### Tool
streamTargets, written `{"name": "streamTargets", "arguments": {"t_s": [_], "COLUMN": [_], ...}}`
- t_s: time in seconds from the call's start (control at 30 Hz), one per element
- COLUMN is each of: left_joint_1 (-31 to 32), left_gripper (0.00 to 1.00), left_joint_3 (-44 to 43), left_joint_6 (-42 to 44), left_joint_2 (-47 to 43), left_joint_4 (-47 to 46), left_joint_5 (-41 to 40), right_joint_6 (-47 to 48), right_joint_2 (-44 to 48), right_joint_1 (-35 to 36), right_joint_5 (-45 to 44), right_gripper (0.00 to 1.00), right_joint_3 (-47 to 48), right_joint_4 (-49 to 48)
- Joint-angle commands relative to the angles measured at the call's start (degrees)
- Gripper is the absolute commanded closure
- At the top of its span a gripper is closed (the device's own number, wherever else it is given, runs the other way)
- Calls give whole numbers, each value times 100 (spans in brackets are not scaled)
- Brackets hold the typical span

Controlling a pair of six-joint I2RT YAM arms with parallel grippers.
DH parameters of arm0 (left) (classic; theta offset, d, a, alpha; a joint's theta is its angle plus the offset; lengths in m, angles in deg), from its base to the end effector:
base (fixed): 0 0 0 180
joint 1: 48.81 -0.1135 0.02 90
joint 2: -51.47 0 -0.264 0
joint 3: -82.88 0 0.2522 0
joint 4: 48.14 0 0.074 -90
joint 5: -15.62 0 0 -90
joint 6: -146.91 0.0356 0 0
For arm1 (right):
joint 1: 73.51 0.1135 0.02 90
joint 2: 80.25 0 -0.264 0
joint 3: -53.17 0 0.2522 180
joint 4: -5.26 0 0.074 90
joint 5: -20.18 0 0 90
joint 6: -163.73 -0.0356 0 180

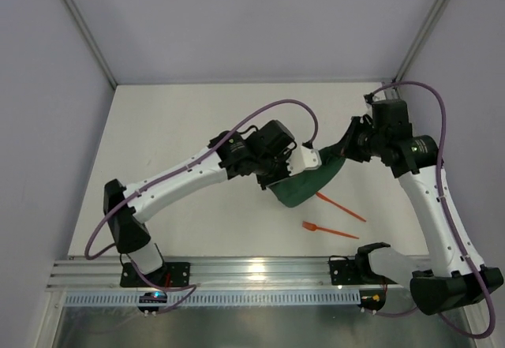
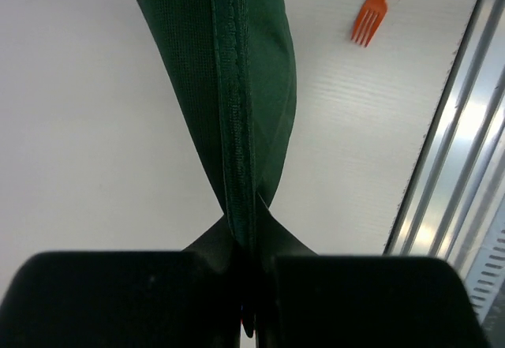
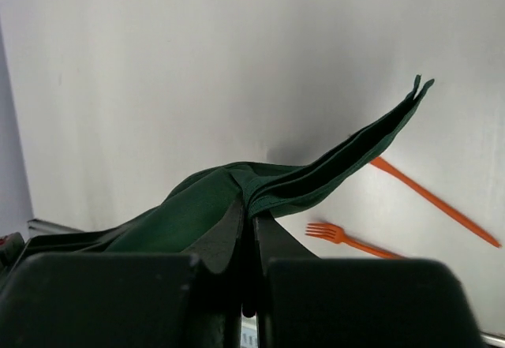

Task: Fold the napkin into a case and place the utensils inside
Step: Turn over the upper triangle folded napkin at the center of the board.

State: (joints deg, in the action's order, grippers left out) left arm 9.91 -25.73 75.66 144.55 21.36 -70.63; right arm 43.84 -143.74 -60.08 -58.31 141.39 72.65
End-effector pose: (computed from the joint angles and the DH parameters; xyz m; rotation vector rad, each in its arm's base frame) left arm 0.1754 -0.2932 0.3561 1.6159 1.9711 -0.3617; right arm 0.2039 0.0560 0.3815 0.2361 2.3655 0.6067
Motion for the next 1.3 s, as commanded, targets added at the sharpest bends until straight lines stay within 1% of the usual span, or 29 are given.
{"name": "streamTargets", "arguments": {"t_s": [0.0, 0.03, 0.13, 0.17, 0.23, 0.3, 0.37, 0.4, 0.47, 0.57, 0.7, 0.73, 0.8, 0.83, 0.87, 0.9, 0.93, 0.97, 1.07, 1.1, 1.13, 1.17, 1.2, 1.27], "left_joint_1": [306, 437, 544, 544, 544, 535, 518, 500, 343, -52, -650, -886, -1160, -1448, -1608, -1896, -2012, -2127, -2505, -2688, -2777, -2874, -3058, -3252], "left_gripper": [100, 100, 100, 100, 100, 100, 100, 100, 100, 100, 100, 100, 100, 100, 100, 100, 100, 100, 100, 100, 100, 100, 100, 100], "left_joint_3": [-734, -885, -1500, -1649, -1870, -1827, -1713, -1652, -1371, -914, -570, -518, -316, -219, -114, 139, 273, 396, 818, 915, 1107, 1196, 1275, 1477], "left_joint_6": [-371, -415, -634, -705, -845, -907, -969, -1004, -1170, -1460, -1768, -1821, -2031, -2085, -2172, -2190, -2182, -2173, -2068, -2050, -2015, -1997, -1989, -1945], "left_joint_2": [420, 544, 1053, 1168, 1414, 1493, 1538, 1547, 1521, 1468, 1538, 1564, 1652, 1678, 1713, 1722, 1740, 1740, 1766, 1766, 1766, 1758, 1758, 1775], "left_joint_4": [182, 165, 112, 77, -46, -352, -476, -625, -801, -1223, -1584, -1663, -1725, -1760, -1838, -1891, -1935, -2006, -2068, -2120, -2155, -2190, -2269, -2296], "left_joint_5": [477, 539, 899, 952, 970, 961, 1014, 1049, 1242, 1628, 2120, 2226, 2551, 2630, 2753, 2780, 2798, 2824, 2886, 2903, 2947, 2956, 2965, 2991], "right_joint_6": [958, 1046, 1310, 1380, 1556, 1644, 1644, 1609, 1530, 1381, 1258, 1240, 1144, 1117, 1091, 1064, 1038, 986, 889, 801, 757, 696, 634, 388], "right_joint_2": [240, 266, 266, 179, -118, -400, -751, -849, -1042, -1560, -2447, -2867, -3282, -3711, -3933, -4152, -4389, -4853, -5576, -6048, -6262, -6473, -6832, -7063], "right_joint_1": [-507, -673, -833, -903, -921, -921, -921, -921, -912, -808, -263, -71, 115, 307, 396, 484, 659, 739, 1055, 1135, 1205, 1284, 1407, 1513], "right_joint_5": [-640, -754, -1412, -1736, -1976, -2161, -2074, -1926, -1819, -1783, -2012, -2029, -2082, -2117, -2213, -2258, -2284, -2258, -2136, -2083, -2013, -1977, -1881, -1740], "right_gripper": [96, 96, 96, 96, 96, 96, 96, 96, 96, 96, 96, 96, 96, 96, 96, 96, 96, 96, 96, 96, 96, 96, 96, 96], "right_joint_3": [446, 508, 763, 903, 1087, 1159, 1203, 1212, 1264, 1431, 1835, 1949, 2388, 2746, 2941, 3161, 3580, 3793, 4725, 4980, 5191, 5593, 5771, 5888], "right_joint_4": [806, 973, 1307, 1378, 1597, 1703, 1608, 1398, 1186, 887, 650, 623, 579, 588, 588, 622, 640, 649, 710, 728, 728, 720, 632, 422]}}
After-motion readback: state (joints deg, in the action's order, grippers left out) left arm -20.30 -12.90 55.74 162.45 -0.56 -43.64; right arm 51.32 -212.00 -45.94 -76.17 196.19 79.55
